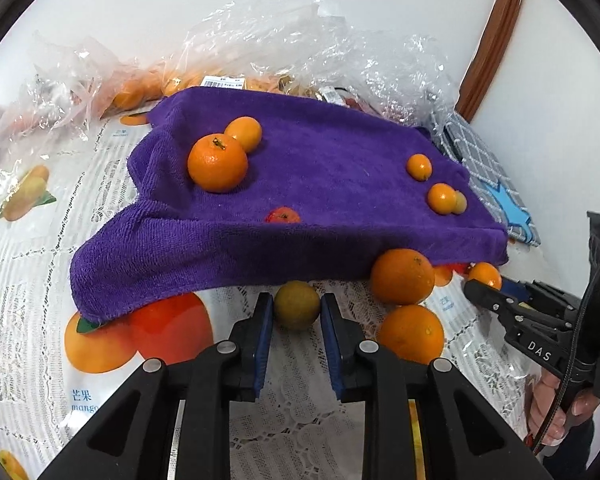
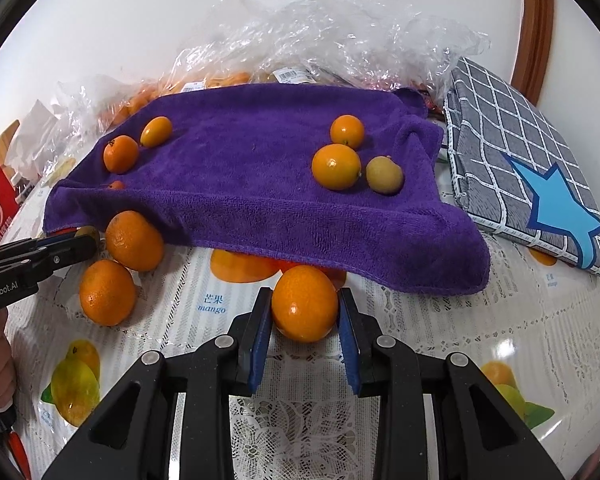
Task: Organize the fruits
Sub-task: 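Grasp a round orange with the right tool while the left tool grasps a small yellow fruit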
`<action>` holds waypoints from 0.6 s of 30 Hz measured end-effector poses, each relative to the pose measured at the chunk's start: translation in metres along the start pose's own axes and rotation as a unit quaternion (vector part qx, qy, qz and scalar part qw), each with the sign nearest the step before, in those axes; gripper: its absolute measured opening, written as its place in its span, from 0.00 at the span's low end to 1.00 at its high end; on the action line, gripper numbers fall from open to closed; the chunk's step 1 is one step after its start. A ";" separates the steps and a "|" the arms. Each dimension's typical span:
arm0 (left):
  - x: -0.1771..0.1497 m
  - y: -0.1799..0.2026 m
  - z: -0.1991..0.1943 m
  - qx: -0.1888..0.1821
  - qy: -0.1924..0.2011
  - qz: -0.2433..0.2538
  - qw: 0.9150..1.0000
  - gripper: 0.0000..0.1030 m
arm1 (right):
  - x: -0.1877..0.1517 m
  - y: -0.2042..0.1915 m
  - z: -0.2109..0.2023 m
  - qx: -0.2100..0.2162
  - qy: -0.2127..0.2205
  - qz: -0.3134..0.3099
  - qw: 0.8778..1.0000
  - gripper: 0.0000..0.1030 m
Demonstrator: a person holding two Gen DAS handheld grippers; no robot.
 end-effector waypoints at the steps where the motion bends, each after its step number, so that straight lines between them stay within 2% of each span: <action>1: 0.001 0.000 -0.001 -0.002 0.005 -0.002 1.000 0.22 | 0.000 0.000 -0.001 0.002 0.001 0.001 1.000 0.31; 12: 0.018 -0.007 -0.033 -0.006 0.087 -0.016 0.996 0.22 | 0.005 0.000 -0.019 0.046 0.046 0.017 0.998 0.30; 18: 0.025 -0.018 -0.040 0.007 0.107 -0.029 0.994 0.22 | 0.008 0.002 -0.028 0.054 0.068 0.025 0.996 0.31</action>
Point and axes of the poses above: each gripper's, at about its wrist camera, not at the fingertips, and z roughly the way its jaws point, y to its right, x to its top, the point moved 8 cm from there along z, roughly the way its jaws point, and after that the axes turned 4 degrees about z, right-handed, at the moved point
